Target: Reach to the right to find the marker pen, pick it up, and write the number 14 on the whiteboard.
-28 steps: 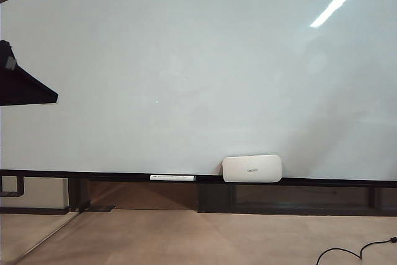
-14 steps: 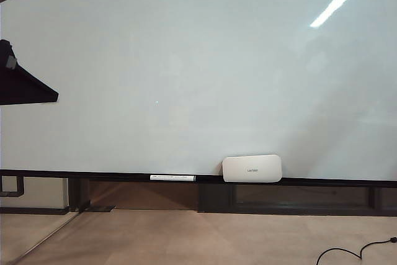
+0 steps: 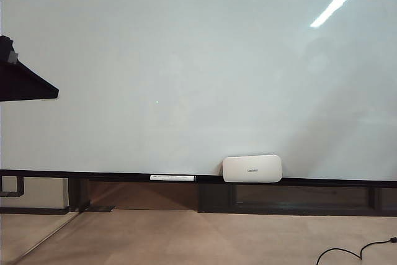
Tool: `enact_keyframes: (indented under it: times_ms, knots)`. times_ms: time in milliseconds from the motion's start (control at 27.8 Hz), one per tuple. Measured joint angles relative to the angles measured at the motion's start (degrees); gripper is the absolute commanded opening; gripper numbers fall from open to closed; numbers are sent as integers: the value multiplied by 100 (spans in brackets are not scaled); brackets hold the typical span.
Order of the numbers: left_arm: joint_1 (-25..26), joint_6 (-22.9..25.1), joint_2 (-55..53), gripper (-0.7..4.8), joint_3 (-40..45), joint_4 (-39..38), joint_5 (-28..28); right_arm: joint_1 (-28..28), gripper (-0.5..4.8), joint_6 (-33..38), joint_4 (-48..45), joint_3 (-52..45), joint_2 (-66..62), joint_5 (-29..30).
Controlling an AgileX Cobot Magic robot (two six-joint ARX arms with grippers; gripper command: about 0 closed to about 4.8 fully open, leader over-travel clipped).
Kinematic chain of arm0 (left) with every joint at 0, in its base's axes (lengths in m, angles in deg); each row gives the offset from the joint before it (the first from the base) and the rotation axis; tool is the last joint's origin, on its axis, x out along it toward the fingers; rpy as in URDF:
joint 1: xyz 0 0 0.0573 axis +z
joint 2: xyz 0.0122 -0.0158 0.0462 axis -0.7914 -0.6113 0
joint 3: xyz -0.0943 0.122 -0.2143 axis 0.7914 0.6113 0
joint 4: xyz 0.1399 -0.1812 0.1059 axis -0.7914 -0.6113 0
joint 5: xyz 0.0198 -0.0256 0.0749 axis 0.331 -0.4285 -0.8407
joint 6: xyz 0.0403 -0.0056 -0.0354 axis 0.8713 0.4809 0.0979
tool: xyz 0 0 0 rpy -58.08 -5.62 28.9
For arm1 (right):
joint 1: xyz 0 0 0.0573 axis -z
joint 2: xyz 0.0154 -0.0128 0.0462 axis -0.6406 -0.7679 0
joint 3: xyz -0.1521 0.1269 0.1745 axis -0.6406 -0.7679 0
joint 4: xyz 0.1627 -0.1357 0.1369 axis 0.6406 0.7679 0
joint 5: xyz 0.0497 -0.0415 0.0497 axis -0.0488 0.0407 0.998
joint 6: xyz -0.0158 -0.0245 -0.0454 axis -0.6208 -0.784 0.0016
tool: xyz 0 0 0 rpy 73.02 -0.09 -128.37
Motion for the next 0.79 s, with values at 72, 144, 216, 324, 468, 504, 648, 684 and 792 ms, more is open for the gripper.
enact_keyframes:
  times_ms: [72,144,216,324,468,504,648,684,792]
  knots:
    - [0,-9,0,-5,0,0,0,0,228,4,42,197,-142,-4]
    - [0,-17,0,-5,0,0,0,-4,228,79,295,348,-234,109]
    - [0,-20,0,-6,0,0,0,-13,210,116,302,348,-249,131]
    - [0,-26,0,-6,0,0,0,-11,209,114,299,367,-249,129]
    - [0,-109,0,-6,0,2,-2,-11,207,116,299,396,-249,131]
    - [0,-109,0,-6,0,4,0,-11,204,116,299,398,-249,131]
    - [0,-109,0,-6,0,4,0,-11,108,114,299,398,-249,129]
    - [0,-109,0,-6,0,4,0,-11,102,114,297,398,-249,131]
    - [0,-109,0,-6,0,4,0,-13,32,116,299,398,-249,133]
